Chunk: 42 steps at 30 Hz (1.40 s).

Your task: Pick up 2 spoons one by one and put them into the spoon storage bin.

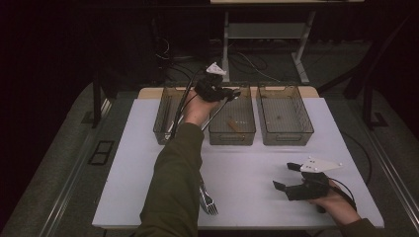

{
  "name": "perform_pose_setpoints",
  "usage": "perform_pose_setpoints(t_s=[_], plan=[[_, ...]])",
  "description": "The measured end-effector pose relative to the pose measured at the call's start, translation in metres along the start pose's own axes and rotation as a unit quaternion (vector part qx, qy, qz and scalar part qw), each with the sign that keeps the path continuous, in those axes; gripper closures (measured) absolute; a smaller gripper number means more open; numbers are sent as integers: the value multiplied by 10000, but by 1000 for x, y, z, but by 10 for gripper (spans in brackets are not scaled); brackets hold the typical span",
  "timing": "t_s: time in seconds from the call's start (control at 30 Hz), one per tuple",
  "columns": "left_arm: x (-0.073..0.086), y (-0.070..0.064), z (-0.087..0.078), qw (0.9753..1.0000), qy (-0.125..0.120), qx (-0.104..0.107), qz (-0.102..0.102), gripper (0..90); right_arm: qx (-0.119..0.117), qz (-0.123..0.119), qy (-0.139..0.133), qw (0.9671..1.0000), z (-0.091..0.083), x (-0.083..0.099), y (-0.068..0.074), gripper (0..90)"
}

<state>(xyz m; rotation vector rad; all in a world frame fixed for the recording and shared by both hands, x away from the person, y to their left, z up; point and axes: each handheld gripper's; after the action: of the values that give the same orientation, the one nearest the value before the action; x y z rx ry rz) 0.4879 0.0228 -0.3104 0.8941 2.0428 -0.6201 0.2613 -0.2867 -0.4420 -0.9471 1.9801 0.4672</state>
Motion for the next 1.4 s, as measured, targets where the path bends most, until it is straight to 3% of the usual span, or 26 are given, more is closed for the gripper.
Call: perform_pose_setpoints(t_s=[0.27, 0.53, 0.57, 0.6, 0.63, 0.77, 0.93, 1.07, 1.4], plan=[[-4, 9, 33, 9999, 56, -138, -78, 882, 26, 99, -76, 9999, -3, 0, -3, 132], [1, 8, 57, 9992, 147, -191, -328, 875, -8, 50, -95, 9999, -3, 0, -1, 132], [2, 7, 58, 9990, 180, -286, -298, 848, -13, 46, -93, 9999, -3, 0, -1, 132], [2, 6, 59, 9988, 186, -382, -241, 738, -18, 43, -91, 9999, -4, 0, -1, 132], [2, 6, 59, 9988, 186, -382, -241, 685, -19, 38, -93, 9999, -4, 0, -1, 132], [7, 3, 50, 9992, 97, -287, -276, 554, -17, 33, -103, 9999, -4, 0, -2, 132], [16, -5, 34, 9996, 46, -186, -214, 484, -10, 22, -85, 10000, -4, 0, -2, 132], [26, -12, 19, 9996, -15, -34, -291, 422, -11, 12, -49, 10000, -2, 0, -1, 132], [57, -37, -21, 9997, 121, 173, -153, 370, -17, -44, -9, 10000, 0, 0, -1, 132]])
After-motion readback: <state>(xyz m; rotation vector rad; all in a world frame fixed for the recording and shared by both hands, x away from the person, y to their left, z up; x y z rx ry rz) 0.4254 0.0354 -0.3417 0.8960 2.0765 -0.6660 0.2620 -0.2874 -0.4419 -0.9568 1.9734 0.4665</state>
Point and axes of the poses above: each handheld gripper's, and its own axes: z roughly forward along the jaws, x roughly out of its underside, y roughly to its left, and after that the axes turned 8 degrees about -z, right-handed
